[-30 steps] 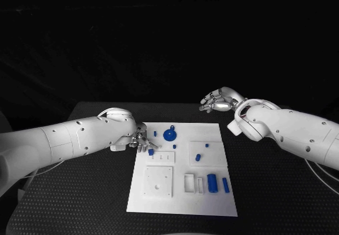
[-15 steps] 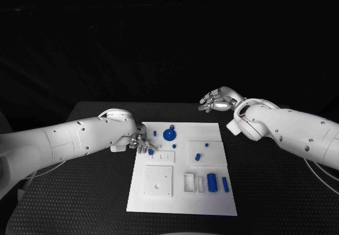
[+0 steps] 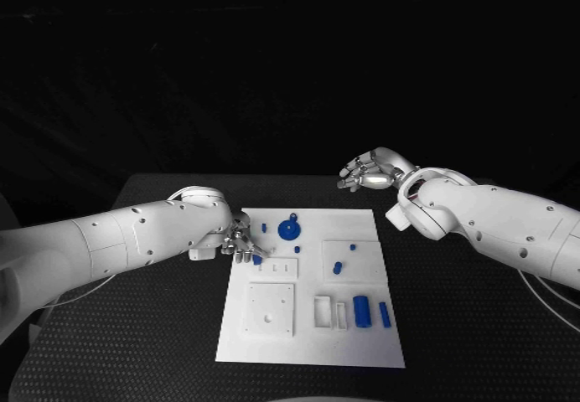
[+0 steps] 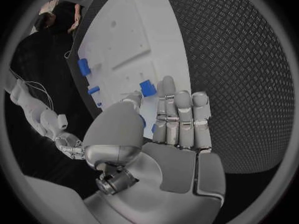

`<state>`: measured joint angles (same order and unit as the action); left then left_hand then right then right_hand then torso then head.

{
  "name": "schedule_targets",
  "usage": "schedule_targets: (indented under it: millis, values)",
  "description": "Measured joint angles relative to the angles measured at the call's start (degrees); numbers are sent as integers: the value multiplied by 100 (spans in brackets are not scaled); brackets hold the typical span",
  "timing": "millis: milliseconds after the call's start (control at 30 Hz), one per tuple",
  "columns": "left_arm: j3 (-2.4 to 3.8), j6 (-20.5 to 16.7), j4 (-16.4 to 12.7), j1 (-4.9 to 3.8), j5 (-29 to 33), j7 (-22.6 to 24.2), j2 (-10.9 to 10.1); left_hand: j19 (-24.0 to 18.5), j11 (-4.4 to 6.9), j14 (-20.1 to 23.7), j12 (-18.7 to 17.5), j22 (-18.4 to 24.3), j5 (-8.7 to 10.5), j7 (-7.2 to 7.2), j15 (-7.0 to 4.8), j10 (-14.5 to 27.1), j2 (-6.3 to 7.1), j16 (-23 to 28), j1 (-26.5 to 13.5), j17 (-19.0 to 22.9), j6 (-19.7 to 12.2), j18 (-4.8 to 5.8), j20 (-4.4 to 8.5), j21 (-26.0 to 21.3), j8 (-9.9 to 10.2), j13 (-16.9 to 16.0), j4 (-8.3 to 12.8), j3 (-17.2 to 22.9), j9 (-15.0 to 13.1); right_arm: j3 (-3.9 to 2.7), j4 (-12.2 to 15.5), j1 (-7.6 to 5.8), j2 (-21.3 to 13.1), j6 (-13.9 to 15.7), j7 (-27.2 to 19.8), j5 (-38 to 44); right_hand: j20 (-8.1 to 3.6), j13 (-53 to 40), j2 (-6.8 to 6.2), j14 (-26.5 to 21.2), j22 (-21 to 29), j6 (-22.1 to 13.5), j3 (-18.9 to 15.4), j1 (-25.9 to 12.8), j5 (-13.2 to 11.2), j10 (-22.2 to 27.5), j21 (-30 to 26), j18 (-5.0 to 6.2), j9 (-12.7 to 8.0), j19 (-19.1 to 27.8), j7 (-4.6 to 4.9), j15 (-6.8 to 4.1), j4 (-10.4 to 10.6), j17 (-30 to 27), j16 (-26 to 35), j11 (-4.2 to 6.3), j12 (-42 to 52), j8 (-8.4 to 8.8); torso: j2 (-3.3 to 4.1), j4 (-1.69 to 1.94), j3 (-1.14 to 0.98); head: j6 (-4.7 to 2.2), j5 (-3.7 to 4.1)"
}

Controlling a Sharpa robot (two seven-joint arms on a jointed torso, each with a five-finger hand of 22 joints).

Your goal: Assemble the parts on the task board

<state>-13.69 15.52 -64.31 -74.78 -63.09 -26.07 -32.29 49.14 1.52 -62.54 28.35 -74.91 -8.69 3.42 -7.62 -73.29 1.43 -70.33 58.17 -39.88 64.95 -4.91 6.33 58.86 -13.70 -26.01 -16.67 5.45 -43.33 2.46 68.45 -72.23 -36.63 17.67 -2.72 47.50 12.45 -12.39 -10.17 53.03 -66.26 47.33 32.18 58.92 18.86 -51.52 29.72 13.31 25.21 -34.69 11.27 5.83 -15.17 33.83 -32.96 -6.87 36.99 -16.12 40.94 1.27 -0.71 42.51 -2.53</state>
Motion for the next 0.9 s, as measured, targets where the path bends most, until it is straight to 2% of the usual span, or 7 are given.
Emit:
schedule_targets:
  millis: [567, 900]
  values:
    - [-1, -6, 18, 18, 59, 63, 1, 0, 1, 15, 0, 1, 0, -6, 22, 0, -33, 0, 33, -1, -6, 0, 0, -8, 0, -4, 3, -41, 1, 0, 13, 0, 5, -1, 1, 0, 0, 11, 0, 0, 1, 0, 0, 0, 0, 0, 0, 0, -5, 0, 0, 0, 0, -1, 23, 0, 0, 0, -3, 1, 1, -8, -14]
    - [0, -31, 16, 19, 140, 79, 7, 0, -20, 10, 0, -3, -100, -7, 27, 21, -285, 0, 769, -1, -6, 1, 0, -31, 0, -34, 12, -193, 5, 0, 9, 0, 15, -4, 2, 0, 0, 15, 0, 0, -4, 0, 0, 0, 0, 0, -23, 0, -4, 0, 0, 0, 0, -1, 23, 0, 0, 0, -2, 4, 3, 1, -20]
